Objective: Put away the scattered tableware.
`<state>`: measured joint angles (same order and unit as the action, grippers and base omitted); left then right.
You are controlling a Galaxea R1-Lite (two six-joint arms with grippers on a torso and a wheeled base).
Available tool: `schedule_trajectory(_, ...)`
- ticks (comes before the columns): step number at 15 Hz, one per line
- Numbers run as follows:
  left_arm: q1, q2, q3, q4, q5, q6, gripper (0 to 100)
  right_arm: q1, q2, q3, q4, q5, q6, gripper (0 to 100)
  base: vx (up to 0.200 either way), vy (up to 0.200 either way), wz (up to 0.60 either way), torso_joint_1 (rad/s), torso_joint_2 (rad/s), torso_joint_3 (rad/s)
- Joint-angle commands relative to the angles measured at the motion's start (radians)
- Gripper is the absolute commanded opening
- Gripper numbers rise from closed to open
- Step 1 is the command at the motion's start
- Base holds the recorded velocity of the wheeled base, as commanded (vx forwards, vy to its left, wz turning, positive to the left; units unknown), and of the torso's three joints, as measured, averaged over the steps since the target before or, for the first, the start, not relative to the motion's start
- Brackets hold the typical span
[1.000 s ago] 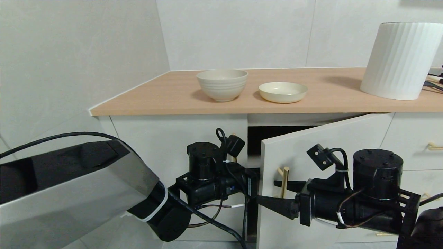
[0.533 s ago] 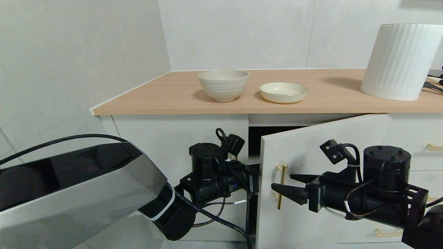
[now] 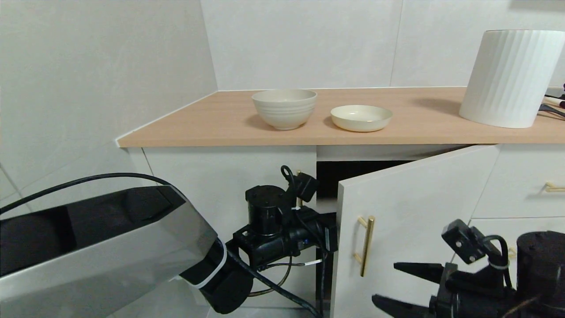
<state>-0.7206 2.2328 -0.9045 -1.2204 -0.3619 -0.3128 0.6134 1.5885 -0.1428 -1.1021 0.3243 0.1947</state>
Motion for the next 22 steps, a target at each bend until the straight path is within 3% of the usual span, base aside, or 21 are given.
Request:
schedule_trajectory(1, -0.006, -0.01, 0.009, -0.002, 0.006, 0.0, 0, 0.08, -0.055, 0.078, 0.004, 0.002, -0.017, 100, 0.0, 0.0, 0.0, 0.0, 0.0, 0.0)
schedule_trajectory(9, -0.023, -0.079, 0.068, -0.001, 0.006, 0.0, 0, 0.088, -0.078, 0.088, 0.004, 0.004, -0.023, 100, 0.0, 0.0, 0.0, 0.0, 0.0, 0.0)
schedule_trajectory(12, -0.036, -0.074, 0.065, 0.01, 0.004, 0.0, 0, 0.101, -0.082, 0.098, 0.004, 0.004, -0.024, 100, -0.2, 0.0, 0.0, 0.009, 0.0, -0.002)
schedule_trajectory(16, -0.036, -0.053, -0.071, 0.17, -0.006, 0.0, 0, 0.108, -0.082, 0.101, 0.004, 0.004, -0.046, 100, -0.1, 0.0, 0.0, 0.003, 0.0, 0.004)
schedule_trajectory(18, -0.036, -0.036, -0.119, 0.188, -0.005, 0.0, 0, 0.108, -0.082, 0.107, 0.004, 0.004, -0.05, 100, 0.0, 0.0, 0.0, 0.0, 0.0, 0.0)
schedule_trajectory(22, -0.048, -0.033, -0.119, 0.19, -0.005, 0.0, 0, 0.108, -0.082, 0.107, 0.004, 0.007, -0.052, 100, -0.05, 0.0, 0.0, 0.003, 0.0, -0.001)
